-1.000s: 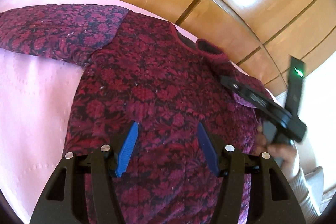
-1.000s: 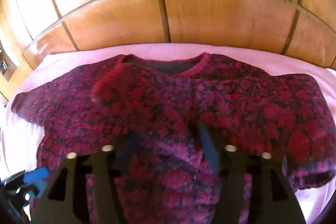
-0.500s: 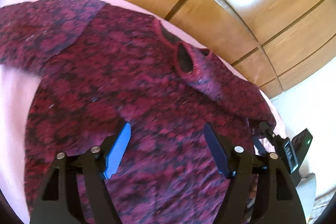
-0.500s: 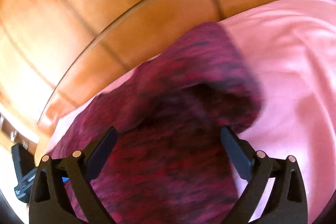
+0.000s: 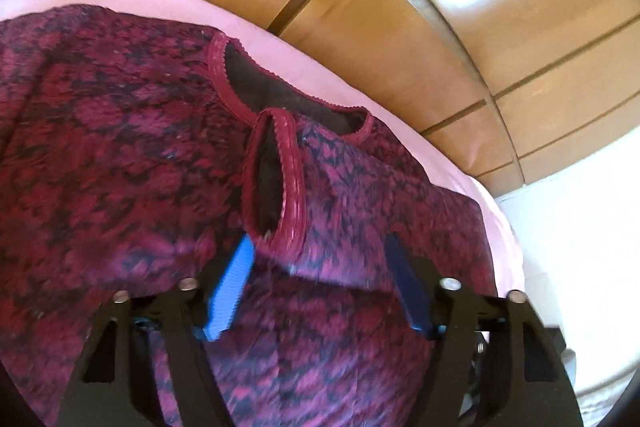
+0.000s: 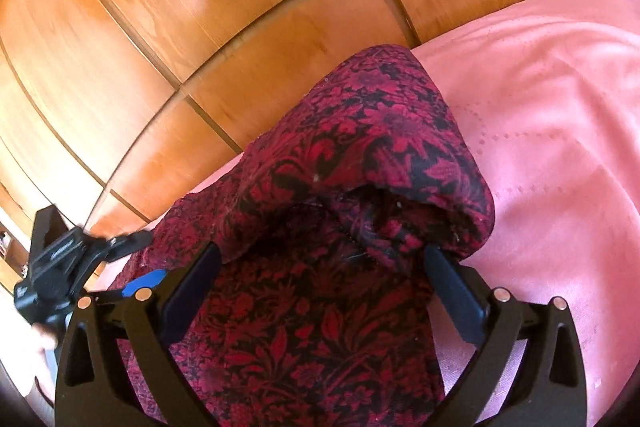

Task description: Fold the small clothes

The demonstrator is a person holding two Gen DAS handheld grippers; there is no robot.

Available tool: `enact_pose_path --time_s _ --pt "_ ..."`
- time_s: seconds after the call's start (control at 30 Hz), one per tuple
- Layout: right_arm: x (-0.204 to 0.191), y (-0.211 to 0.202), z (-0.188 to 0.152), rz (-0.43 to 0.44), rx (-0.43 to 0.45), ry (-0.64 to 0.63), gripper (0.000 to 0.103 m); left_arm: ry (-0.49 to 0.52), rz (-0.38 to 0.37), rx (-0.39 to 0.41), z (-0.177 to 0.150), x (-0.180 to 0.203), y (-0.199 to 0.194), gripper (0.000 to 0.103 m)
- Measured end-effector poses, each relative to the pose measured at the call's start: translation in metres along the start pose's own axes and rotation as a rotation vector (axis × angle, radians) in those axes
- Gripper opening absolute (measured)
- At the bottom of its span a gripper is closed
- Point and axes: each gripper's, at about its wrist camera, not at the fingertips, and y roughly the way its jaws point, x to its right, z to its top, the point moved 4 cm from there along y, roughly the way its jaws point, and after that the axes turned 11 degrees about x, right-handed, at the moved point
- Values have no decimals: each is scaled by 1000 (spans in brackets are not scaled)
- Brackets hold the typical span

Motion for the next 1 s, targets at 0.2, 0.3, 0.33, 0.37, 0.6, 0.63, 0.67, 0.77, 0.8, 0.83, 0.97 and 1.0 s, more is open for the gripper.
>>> enact_pose_path --time_s 0.2,0.3,0.33,0.37,0.6,0.63,0.67,0.77,0.8,0.83,0.97,1.0 --pt "3 -4 0 16 12 17 101 25 25 25 9 5 13 11" --pt "5 -6 0 29 18 28 101 10 4 104 24 6 -5 10" --pt "7 -6 -1 36 20 35 101 -4 0 130 30 3 -13 10" --pt "7 -7 -1 40 22 39 101 -11 0 142 34 -1 -18 10" --pt "8 -9 -1 50 20 44 101 12 69 175 34 -30 -41 10" --pt "8 -9 -1 54 20 49 101 -3 76 181 33 -36 -45 9" --pt "8 -9 -1 62 20 53 101 -19 82 187 32 -42 -50 9" --pt "7 -10 -1 75 16 54 101 -46 100 201 22 -57 -62 9" --pt "6 -10 -1 79 15 52 101 -45 105 201 18 -60 -65 9" --pt "5 -11 -1 80 14 49 101 -35 120 198 12 -64 -68 9" --pt "3 -12 -1 97 7 58 101 -2 181 172 -6 -81 -65 9" --pt "2 -13 -1 101 -1 58 101 10 187 167 -8 -82 -62 9"
